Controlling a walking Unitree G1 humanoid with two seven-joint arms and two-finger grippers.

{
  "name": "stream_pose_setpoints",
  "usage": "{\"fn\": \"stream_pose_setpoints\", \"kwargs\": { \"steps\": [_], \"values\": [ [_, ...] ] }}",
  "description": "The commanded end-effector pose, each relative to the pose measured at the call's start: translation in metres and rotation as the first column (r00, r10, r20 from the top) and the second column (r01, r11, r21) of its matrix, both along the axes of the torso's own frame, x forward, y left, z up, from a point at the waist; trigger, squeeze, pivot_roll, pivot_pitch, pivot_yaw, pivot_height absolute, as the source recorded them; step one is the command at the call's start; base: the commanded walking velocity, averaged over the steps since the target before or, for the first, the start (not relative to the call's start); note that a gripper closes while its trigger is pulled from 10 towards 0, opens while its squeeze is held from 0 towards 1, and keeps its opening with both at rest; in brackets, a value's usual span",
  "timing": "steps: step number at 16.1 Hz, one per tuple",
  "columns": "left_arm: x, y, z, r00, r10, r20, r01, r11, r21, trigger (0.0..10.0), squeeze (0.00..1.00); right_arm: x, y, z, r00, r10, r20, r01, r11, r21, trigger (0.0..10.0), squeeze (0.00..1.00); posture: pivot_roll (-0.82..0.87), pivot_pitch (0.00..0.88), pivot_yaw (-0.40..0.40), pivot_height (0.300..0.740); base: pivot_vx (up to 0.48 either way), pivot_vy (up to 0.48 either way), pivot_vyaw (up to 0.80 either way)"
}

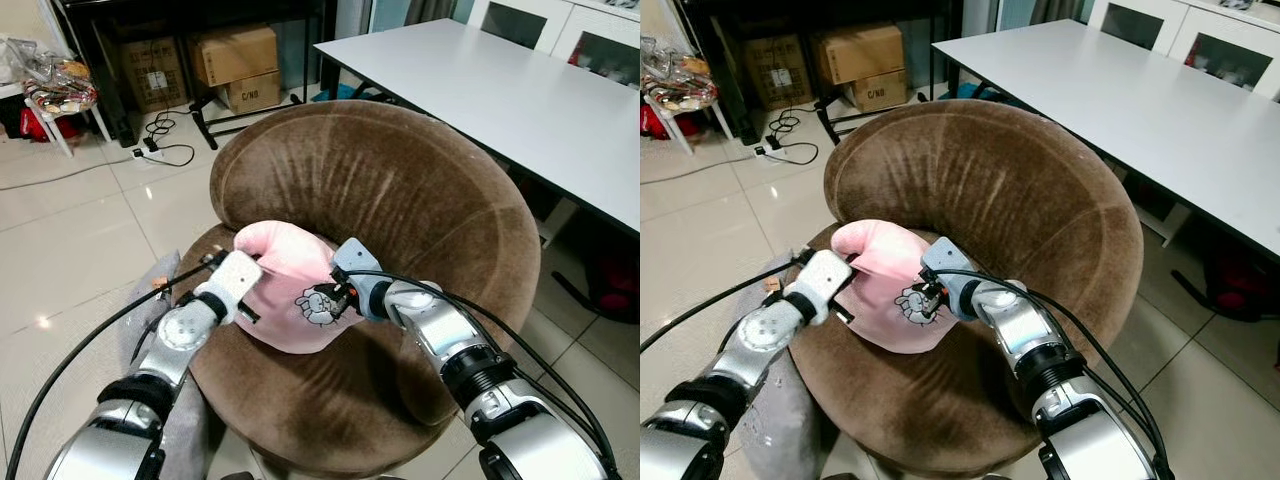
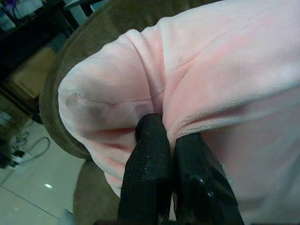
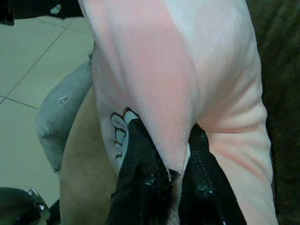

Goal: Move the pillow to the sofa from floor

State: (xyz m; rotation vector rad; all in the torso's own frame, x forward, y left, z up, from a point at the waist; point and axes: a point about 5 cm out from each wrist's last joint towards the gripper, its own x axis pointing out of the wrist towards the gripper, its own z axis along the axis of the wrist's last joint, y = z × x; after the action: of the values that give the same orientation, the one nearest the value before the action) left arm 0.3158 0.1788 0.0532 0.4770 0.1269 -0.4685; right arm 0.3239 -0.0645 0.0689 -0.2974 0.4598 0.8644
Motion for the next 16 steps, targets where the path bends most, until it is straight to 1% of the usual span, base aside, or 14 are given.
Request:
{"fn": "stream_pose_setpoints", "kwargs": {
  "steps": [1, 2, 3, 4, 5, 6, 8, 9, 11, 12, 13, 14, 15, 16],
  "values": [
    [-0.001, 0.002, 0.001, 1.0, 0.001, 0.002, -0.001, 1.0, -0.018, 10.0, 1.0, 0.002, -0.003, 0.004, 1.0, -0.016, 0.01, 0.016, 1.0, 0.011, 0.0, 0.0, -0.06, 0.0, -0.045, 0.74, 0.0, 0.0, 0.0],
    [-0.001, 0.003, 0.003, 1.0, -0.007, 0.008, 0.007, 1.0, -0.028, 10.0, 1.0, 0.003, 0.0, 0.007, 1.0, -0.012, 0.02, 0.011, 0.999, 0.04, 0.0, 0.0, -0.06, 0.0, -0.046, 0.74, 0.0, 0.0, 0.0],
    [-0.001, 0.003, 0.006, 1.0, -0.017, 0.018, 0.018, 0.999, -0.034, 10.0, 1.0, 0.003, 0.0, 0.008, 0.999, -0.014, 0.03, 0.013, 0.999, 0.048, 0.0, 0.0, -0.06, 0.0, -0.047, 0.74, 0.0, 0.0, 0.0],
    [0.001, 0.006, 0.019, 0.996, -0.016, 0.082, 0.022, 0.997, -0.077, 10.0, 1.0, 0.005, 0.003, 0.011, 0.999, -0.02, 0.043, 0.017, 0.998, 0.063, 0.0, 0.0, -0.06, 0.0, -0.042, 0.74, 0.0, 0.0, 0.0],
    [0.004, 0.013, 0.034, 0.987, 0.032, 0.158, -0.012, 0.992, -0.122, 10.0, 1.0, 0.006, 0.004, 0.012, 0.998, -0.038, 0.05, 0.034, 0.997, 0.067, 0.0, 0.0, -0.06, 0.0, -0.035, 0.74, 0.0, 0.0, 0.0],
    [0.005, 0.019, 0.044, 0.977, 0.071, 0.199, -0.039, 0.986, -0.161, 10.0, 1.0, 0.007, 0.006, 0.014, 0.997, -0.051, 0.059, 0.046, 0.995, 0.083, 0.0, 0.0, -0.06, 0.0, -0.032, 0.74, 0.0, 0.0, 0.0],
    [-0.001, 0.036, 0.063, 0.961, 0.111, 0.252, -0.061, 0.978, -0.198, 10.0, 1.0, 0.01, 0.008, 0.021, 0.993, -0.073, 0.092, 0.062, 0.991, 0.119, 0.0, 0.0, -0.06, 0.0, -0.025, 0.74, 0.0, 0.0, 0.0],
    [-0.01, 0.041, 0.068, 0.967, 0.085, 0.241, -0.039, 0.981, -0.191, 10.0, 1.0, 0.011, 0.008, 0.021, 0.993, -0.091, 0.071, 0.081, 0.988, 0.135, 0.0, 0.0, -0.05, 0.0, -0.031, 0.74, 0.0, 0.0, 0.0],
    [-0.029, 0.044, 0.064, 0.989, -0.024, 0.146, 0.046, 0.987, -0.152, 10.0, 1.0, 0.011, 0.013, 0.025, 0.995, -0.088, 0.038, 0.08, 0.98, 0.184, 0.0, 0.0, -0.04, 0.0, -0.043, 0.74, 0.0, 0.0, 0.0],
    [-0.034, 0.045, 0.063, 0.991, -0.041, 0.124, 0.057, 0.989, -0.134, 10.0, 1.0, 0.012, 0.015, 0.028, 0.995, -0.095, 0.023, 0.088, 0.973, 0.212, 0.0, 0.0, -0.04, 0.0, -0.043, 0.74, 0.0, 0.0, 0.0],
    [-0.042, 0.048, 0.064, 0.994, -0.041, 0.1, 0.051, 0.994, -0.099, 10.0, 1.0, 0.018, 0.02, 0.035, 0.984, -0.161, -0.072, 0.175, 0.938, 0.298, 0.0, 0.0, -0.04, 0.0, -0.043, 0.74, 0.0, 0.0, 0.0],
    [-0.044, 0.047, 0.065, 0.994, -0.037, 0.098, 0.047, 0.994, -0.103, 10.0, 1.0, 0.025, 0.019, 0.04, 0.961, -0.242, -0.13, 0.273, 0.898, 0.346, 0.0, 0.0, -0.04, 0.0, -0.043, 0.74, 0.0, 0.0, 0.0],
    [-0.048, 0.044, 0.064, 0.997, -0.046, 0.068, 0.053, 0.992, -0.115, 10.0, 1.0, 0.037, 0.011, 0.044, 0.897, -0.381, -0.223, 0.441, 0.804, 0.4, 0.0, 0.0, -0.04, 0.0, -0.048, 0.74, 0.0, 0.0, 0.0],
    [-0.053, 0.041, 0.061, 0.998, -0.058, 0.028, 0.061, 0.991, -0.122, 10.0, 1.0, 0.044, 0.001, 0.046, 0.824, -0.482, -0.297, 0.566, 0.705, 0.427, 0.0, 0.0, -0.04, 0.0, -0.048, 0.74, 0.0, 0.0, 0.0]
  ]
}}
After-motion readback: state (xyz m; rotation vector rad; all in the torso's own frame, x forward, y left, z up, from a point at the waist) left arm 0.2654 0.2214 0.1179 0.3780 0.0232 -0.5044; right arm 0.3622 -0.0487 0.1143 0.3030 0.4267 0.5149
